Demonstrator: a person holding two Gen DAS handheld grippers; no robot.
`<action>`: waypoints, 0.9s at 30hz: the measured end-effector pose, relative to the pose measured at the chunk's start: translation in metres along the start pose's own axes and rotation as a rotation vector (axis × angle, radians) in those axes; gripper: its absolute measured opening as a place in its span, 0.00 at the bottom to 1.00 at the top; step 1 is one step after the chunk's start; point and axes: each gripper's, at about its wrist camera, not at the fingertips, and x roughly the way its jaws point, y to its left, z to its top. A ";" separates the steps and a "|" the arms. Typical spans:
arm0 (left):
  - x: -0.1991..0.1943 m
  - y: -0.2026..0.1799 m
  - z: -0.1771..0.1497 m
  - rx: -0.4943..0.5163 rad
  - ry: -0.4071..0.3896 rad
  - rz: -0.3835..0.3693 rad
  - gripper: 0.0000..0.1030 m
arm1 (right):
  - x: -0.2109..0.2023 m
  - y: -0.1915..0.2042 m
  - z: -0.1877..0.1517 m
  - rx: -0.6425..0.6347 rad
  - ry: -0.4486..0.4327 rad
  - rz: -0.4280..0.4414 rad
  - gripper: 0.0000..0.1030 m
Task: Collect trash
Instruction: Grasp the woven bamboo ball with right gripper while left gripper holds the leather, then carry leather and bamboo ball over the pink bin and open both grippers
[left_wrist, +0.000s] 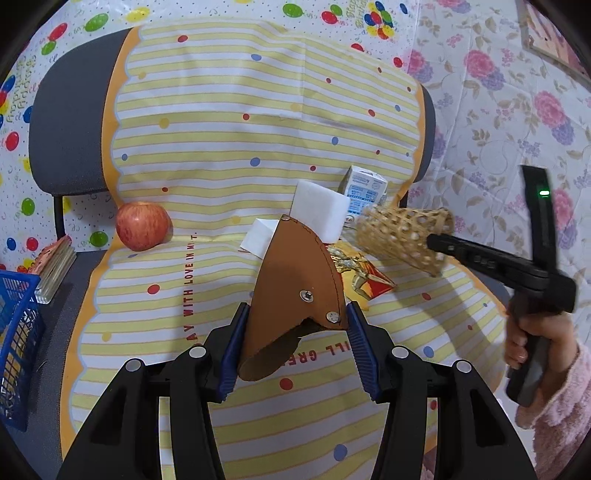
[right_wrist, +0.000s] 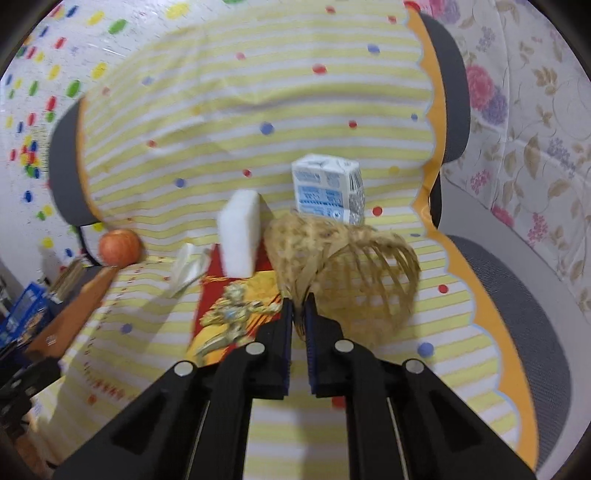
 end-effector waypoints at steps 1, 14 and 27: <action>-0.003 -0.002 0.000 0.001 -0.004 -0.007 0.51 | -0.018 0.003 -0.002 -0.016 -0.013 -0.003 0.05; -0.033 -0.081 -0.030 0.116 0.007 -0.166 0.51 | -0.145 0.008 -0.074 0.000 -0.062 -0.046 0.05; -0.049 -0.180 -0.074 0.297 0.068 -0.364 0.51 | -0.235 -0.031 -0.148 0.154 -0.009 -0.249 0.05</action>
